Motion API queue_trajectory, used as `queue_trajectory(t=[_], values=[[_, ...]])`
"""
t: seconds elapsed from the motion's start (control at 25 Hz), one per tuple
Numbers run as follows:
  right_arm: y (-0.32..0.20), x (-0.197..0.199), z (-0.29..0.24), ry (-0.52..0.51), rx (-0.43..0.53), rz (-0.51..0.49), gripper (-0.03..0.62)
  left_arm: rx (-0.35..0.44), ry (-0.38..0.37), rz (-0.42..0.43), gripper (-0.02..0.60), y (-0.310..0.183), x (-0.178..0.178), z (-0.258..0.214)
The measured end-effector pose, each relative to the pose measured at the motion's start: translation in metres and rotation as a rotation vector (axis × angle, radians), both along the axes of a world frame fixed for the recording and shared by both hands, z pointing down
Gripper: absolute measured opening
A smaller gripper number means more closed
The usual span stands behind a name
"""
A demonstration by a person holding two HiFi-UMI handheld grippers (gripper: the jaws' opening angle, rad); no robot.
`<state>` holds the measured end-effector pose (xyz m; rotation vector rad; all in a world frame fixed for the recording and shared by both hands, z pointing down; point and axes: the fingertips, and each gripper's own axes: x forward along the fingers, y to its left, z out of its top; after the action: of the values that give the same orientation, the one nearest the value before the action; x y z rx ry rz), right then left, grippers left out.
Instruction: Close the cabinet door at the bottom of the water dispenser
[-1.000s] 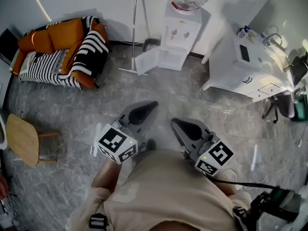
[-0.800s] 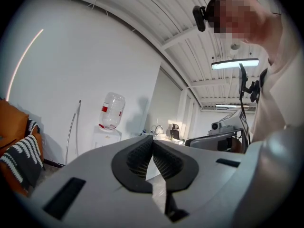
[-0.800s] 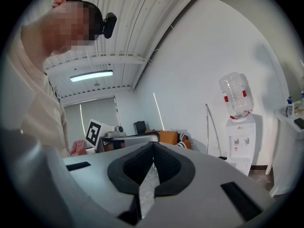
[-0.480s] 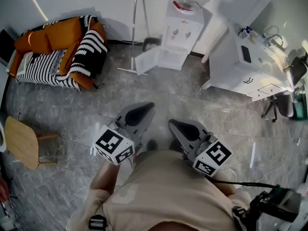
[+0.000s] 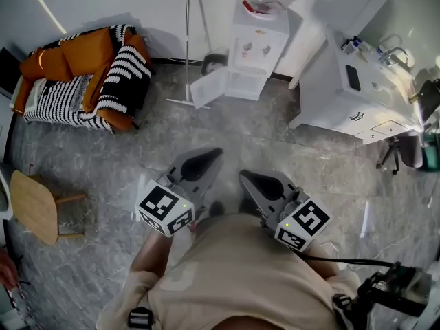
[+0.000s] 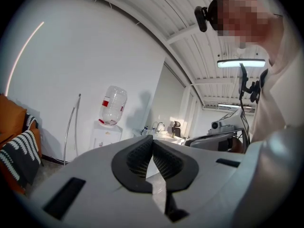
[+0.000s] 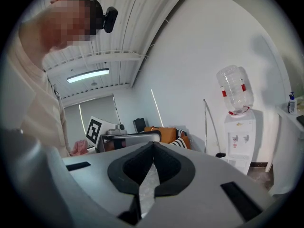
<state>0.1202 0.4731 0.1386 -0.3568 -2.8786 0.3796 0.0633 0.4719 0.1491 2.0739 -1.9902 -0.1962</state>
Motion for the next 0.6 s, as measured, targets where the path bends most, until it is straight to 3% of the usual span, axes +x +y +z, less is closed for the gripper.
queue_trajectory(t=[0.24,0.6], values=[[-0.060,0.007,0.008,0.021,-0.050,0.055,0.012,-0.014,0.025,0.051,-0.008,-0.063,0.008,0.002],[-0.164,0.022,0.005,0.001,-0.129,0.118,0.012,-0.069,-0.029,0.103,-0.008,-0.166,0.033,-0.007]])
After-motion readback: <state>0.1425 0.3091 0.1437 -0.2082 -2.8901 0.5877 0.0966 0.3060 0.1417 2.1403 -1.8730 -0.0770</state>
